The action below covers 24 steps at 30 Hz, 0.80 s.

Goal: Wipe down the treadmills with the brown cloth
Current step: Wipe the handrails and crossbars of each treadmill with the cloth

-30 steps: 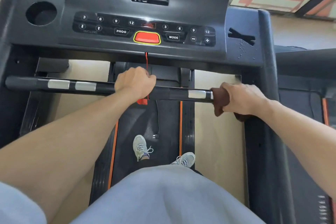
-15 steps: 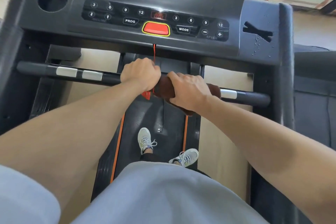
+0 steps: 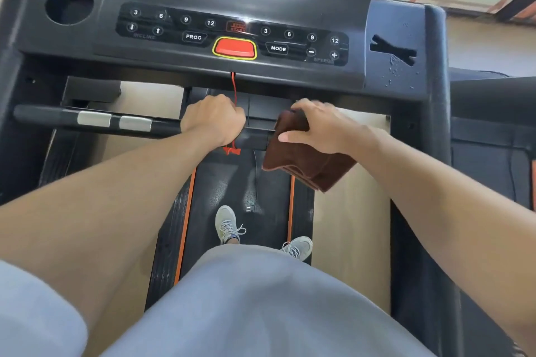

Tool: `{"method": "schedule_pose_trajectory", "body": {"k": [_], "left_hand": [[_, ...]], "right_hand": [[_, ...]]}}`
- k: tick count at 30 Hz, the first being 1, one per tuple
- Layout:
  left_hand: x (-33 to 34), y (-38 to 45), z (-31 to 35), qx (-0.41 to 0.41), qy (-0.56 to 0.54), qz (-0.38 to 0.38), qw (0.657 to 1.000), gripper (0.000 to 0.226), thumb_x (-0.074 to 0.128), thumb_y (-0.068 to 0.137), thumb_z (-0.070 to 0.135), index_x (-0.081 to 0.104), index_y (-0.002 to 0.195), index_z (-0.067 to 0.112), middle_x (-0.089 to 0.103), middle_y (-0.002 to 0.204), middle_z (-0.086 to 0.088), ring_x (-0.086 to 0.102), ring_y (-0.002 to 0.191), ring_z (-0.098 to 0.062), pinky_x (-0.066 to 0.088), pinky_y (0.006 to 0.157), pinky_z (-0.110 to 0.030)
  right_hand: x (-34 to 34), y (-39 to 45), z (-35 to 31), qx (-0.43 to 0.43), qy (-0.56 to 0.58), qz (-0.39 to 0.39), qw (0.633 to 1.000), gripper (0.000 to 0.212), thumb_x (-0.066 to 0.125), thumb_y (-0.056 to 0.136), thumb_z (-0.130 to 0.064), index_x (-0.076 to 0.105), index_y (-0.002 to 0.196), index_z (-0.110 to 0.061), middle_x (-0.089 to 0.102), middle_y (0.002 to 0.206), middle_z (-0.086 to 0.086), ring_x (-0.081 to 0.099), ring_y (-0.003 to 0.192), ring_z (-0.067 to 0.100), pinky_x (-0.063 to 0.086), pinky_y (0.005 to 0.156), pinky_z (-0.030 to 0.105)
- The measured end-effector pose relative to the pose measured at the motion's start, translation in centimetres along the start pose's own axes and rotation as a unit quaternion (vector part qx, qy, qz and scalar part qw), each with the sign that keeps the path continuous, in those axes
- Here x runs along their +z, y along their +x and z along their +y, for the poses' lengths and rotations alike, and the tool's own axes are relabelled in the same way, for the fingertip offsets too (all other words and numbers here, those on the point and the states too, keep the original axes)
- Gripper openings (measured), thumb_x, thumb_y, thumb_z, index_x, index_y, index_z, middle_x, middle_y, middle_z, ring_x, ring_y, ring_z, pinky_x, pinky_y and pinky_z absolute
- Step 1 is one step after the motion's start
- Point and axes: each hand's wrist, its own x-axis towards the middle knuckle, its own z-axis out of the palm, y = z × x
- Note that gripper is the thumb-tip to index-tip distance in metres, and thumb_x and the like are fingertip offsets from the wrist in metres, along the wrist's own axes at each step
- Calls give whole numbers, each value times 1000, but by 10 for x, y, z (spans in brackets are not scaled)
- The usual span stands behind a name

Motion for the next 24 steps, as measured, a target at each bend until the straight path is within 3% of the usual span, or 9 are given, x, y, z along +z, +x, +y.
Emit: {"method": "schedule_pose_trajectory", "body": {"k": [3,5,8,11,13,16,19,21,24], "left_hand": [[0,0,0,-3,0,9,1000,36,37,94,34,70,91,19,60,85,-8,56,82,-38,43,76,-37],[1,2,-1,-6,-4,7,1000,38,36,91,36,71,94,21,60,87,-8,58,85,-39,44,76,-38],[3,2,-1,-1,-5,10,1000,39,36,90,38,71,93,20,66,92,-10,61,88,-41,46,78,-39],[4,2,-1,2,-7,15,1000,38,38,93,39,70,93,19,69,95,-11,60,85,-38,46,78,-40],[3,1,-1,0,-4,12,1000,39,38,95,40,71,97,18,69,97,-11,59,86,-37,46,79,-41],[0,0,0,1,3,-4,1000,38,38,94,37,71,96,18,68,97,-11,58,85,-38,46,79,-40],[-4,1,1,-1,7,-29,1000,37,36,91,35,69,90,19,66,94,-9,58,85,-39,46,78,-39],[-3,2,1,1,5,-34,999,37,35,89,35,68,87,19,65,91,-9,59,85,-39,46,78,-39],[-1,3,0,-2,7,-30,1000,36,36,88,35,67,82,19,62,82,-7,58,83,-39,44,75,-38]], "right_hand": [[14,-1,-11,-7,-36,-33,999,77,68,78,-77,51,135,-27,64,124,0,62,107,25,52,95,44],[34,-6,-14,-26,-121,0,992,84,71,68,-83,51,128,-28,66,113,-5,65,97,24,54,86,42],[53,3,-22,-52,-157,81,983,81,75,66,-79,52,124,-28,69,111,-6,68,99,25,50,81,38],[58,22,-51,-88,-137,91,982,74,74,70,-75,54,122,-26,68,110,-4,68,99,26,43,76,37],[60,31,-59,-104,-135,79,982,70,74,71,-73,54,120,-28,68,109,-4,68,98,26,46,78,38],[53,28,-45,-66,-120,42,990,67,74,61,-79,55,111,-39,67,93,-9,66,85,24,47,72,36],[29,8,-7,-5,-110,2,994,57,77,61,-75,58,101,-38,63,74,-13,63,68,16,48,67,31],[5,-15,31,50,-82,-65,993,45,83,64,-66,63,90,-35,63,62,-13,62,58,7,44,58,23],[-22,-46,74,128,-62,-126,982,40,88,63,-53,64,91,-35,68,69,-14,64,62,4,44,54,23]]}}
